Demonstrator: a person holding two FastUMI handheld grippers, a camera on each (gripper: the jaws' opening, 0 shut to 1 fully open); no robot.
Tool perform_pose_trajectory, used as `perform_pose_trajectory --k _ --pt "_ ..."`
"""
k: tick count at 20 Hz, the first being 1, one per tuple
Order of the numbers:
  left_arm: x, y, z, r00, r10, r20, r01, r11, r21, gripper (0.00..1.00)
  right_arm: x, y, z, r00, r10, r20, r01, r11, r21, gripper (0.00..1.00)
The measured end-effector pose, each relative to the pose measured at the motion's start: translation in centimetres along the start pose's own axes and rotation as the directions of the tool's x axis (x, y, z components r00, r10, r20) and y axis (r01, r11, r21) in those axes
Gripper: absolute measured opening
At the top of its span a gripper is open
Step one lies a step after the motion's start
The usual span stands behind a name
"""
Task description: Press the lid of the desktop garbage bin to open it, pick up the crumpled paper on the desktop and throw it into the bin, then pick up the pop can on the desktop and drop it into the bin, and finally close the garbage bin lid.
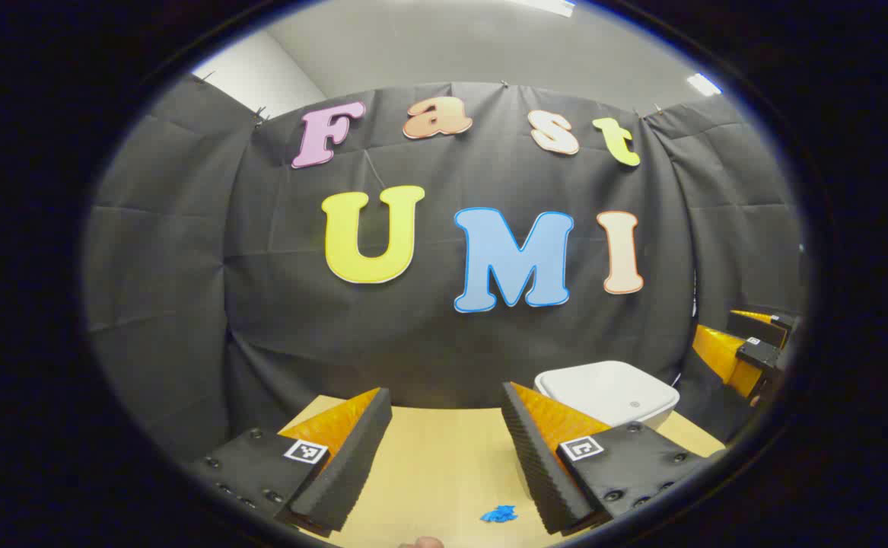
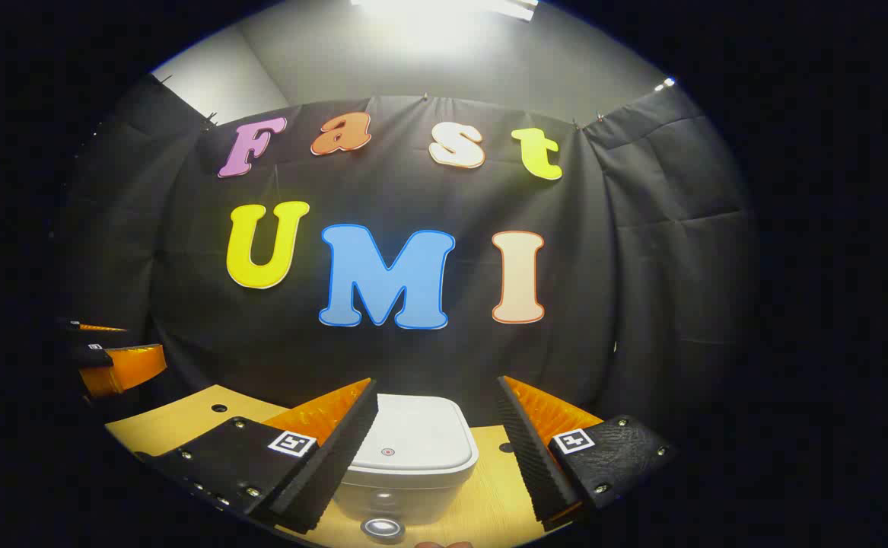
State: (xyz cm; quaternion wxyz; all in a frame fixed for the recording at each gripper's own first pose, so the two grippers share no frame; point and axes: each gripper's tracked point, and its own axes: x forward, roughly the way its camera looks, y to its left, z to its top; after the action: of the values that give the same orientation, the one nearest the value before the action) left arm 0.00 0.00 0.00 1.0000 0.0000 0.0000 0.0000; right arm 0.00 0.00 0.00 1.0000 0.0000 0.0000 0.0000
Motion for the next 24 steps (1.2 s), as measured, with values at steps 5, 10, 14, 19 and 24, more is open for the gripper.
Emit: perform_pose_trajectory --k 5,10,14,19,24 --pt "0.0 -0.9 0.5 1.000 -0.019 0.007 0.019 1.000 0.009 0.95 0.0 0.0 -0.3 1.000 0.000 -0.021 0.000 1.000 0.004 0.98" --pt "0.4 -1.8 0.9 1.000 -0.025 0.008 0.025 0.999 0.021 0.95 -0.1 0.0 -0.5 0.999 -0.005 -0.041 0.006 1.000 0.012 0.98" --pt "0.8 -1.8 0.9 1.000 -0.021 0.002 0.021 1.000 0.022 0.95 -0.1 0.1 -0.5 0.999 -0.002 -0.048 0.003 1.000 0.022 0.98" --pt "1.4 -1.7 1.0 1.000 -0.010 -0.003 0.010 1.000 0.018 0.95 -0.3 0.3 -0.4 0.997 0.008 -0.073 -0.007 1.000 0.020 0.96" --pt "1.8 -1.7 1.1 1.000 -0.003 -0.002 0.003 1.000 0.021 0.95 0.9 1.3 -1.3 0.993 0.040 -0.108 -0.037 0.999 0.025 0.66"
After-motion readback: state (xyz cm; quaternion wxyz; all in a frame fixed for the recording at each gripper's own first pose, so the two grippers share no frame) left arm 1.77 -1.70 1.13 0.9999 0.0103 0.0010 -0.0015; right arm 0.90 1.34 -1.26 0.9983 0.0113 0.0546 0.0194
